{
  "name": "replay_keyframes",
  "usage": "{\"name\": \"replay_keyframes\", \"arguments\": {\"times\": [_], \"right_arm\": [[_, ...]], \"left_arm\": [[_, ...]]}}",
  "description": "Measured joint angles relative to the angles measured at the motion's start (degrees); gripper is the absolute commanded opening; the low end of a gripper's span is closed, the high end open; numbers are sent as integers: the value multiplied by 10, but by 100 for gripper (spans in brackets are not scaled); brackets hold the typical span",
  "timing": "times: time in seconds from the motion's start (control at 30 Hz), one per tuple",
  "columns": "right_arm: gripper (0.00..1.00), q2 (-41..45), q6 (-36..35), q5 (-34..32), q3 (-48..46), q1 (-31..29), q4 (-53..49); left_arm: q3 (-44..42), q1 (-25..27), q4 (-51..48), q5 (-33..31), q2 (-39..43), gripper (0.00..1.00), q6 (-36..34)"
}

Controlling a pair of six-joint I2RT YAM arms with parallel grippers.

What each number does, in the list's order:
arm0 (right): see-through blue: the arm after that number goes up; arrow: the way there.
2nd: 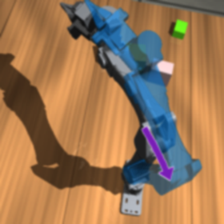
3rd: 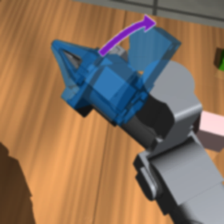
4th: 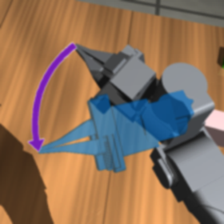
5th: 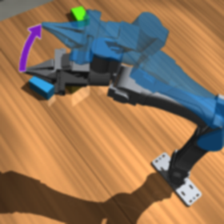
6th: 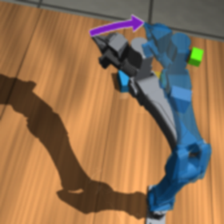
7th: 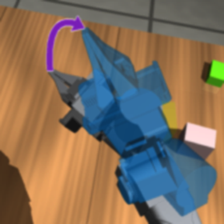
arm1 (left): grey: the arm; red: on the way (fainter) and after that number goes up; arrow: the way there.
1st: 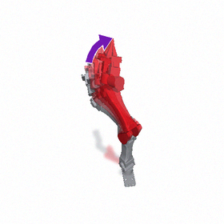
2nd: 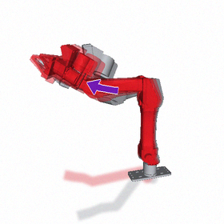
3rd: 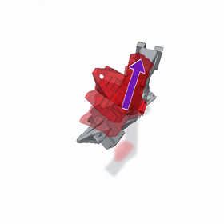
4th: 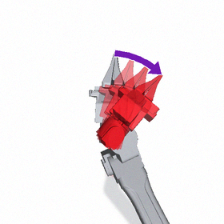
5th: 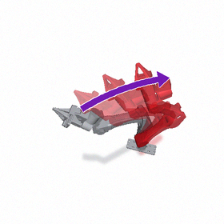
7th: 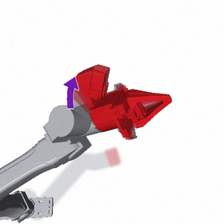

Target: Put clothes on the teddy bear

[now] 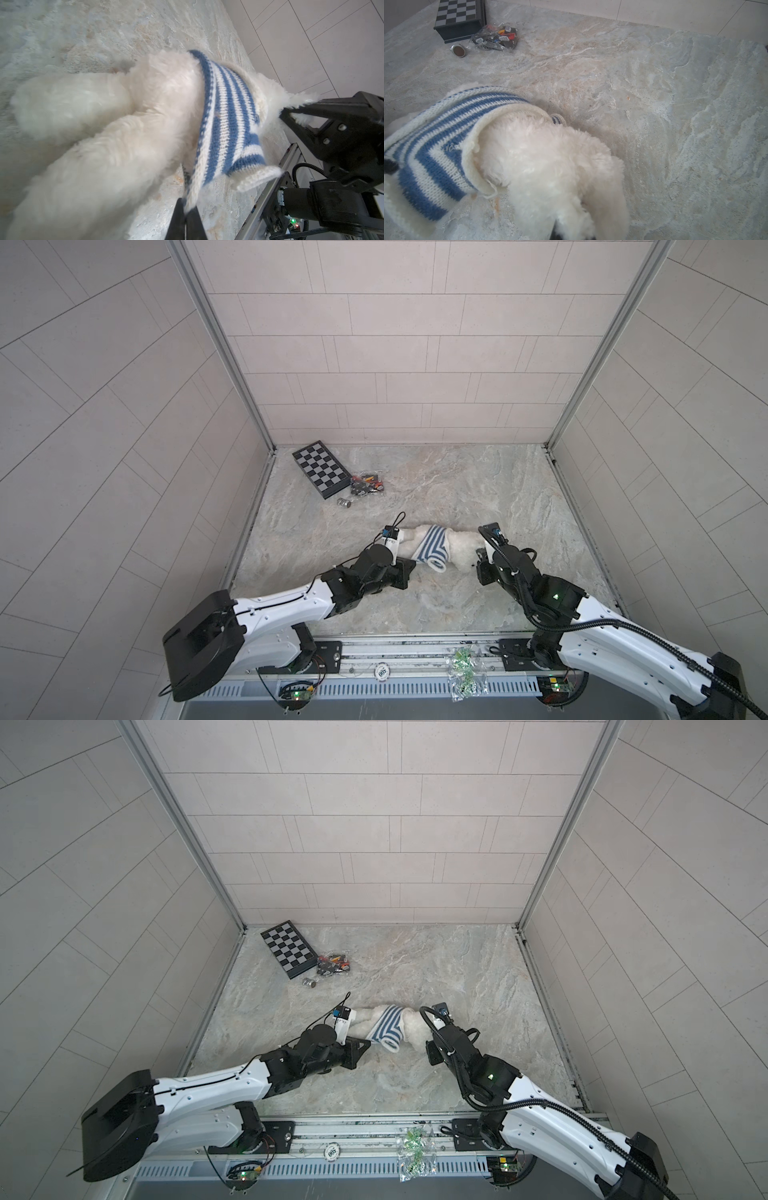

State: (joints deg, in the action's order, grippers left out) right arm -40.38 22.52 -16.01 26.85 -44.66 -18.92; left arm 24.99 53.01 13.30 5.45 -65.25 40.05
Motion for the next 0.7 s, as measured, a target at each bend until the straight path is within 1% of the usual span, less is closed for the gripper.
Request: {"name": "replay_keyframes", "arguments": {"times": [0.23,0.4,0.57,0.7], "right_arm": [[0,-1,-7,24,18,0,-11],[0,-7,-12,38,32,0,-11],[0,-34,-13,58,41,1,-6],[0,-67,-13,72,42,1,7]], "left_arm": [[-20,-39,-30,15,55,0,-24],[-21,-52,-45,18,75,0,-39],[-21,-52,-38,33,54,0,-47],[-5,-29,-28,60,17,0,-61]]}}
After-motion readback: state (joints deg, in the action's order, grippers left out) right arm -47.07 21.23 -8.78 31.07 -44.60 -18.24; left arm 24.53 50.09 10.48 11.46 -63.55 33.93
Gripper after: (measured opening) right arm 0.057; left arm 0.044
